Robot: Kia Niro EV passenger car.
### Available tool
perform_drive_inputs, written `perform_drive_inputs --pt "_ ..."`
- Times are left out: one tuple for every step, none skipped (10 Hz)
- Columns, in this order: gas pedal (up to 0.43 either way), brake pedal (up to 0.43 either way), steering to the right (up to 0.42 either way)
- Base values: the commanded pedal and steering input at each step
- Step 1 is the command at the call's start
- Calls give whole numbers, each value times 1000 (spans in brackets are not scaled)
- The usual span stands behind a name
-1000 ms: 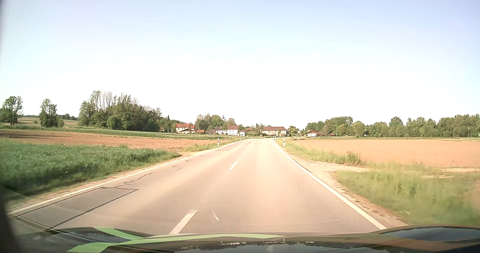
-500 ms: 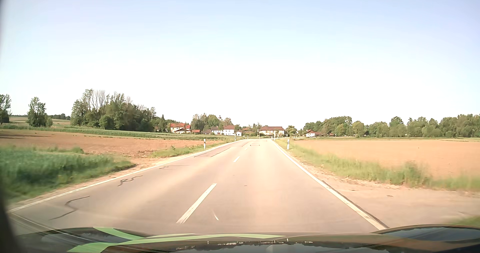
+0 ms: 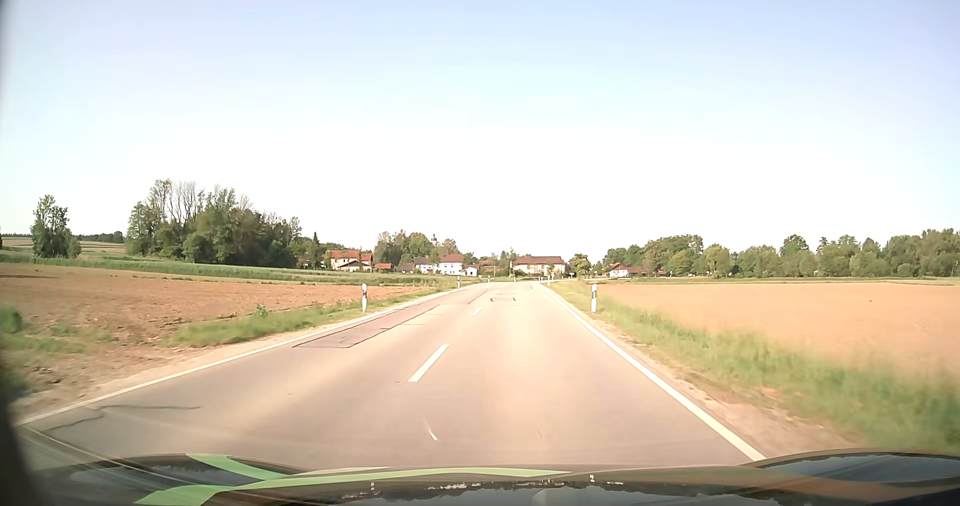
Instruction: Follow the waypoints while adhering to traffic rules and regulations
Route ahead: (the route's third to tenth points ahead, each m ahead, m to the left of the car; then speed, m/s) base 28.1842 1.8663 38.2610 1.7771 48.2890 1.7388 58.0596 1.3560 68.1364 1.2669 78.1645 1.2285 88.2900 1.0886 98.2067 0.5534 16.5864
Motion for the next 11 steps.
perform_drive_inputs --pt "197 0 2" --pt "197 0 1" --pt "197 0 1" --pt "197 0 1" --pt "197 0 1" --pt "189 0 1" --pt "157 0 1" --pt "157 0 1" --pt "157 0 1" --pt "157 0 1" --pt "157 0 1"
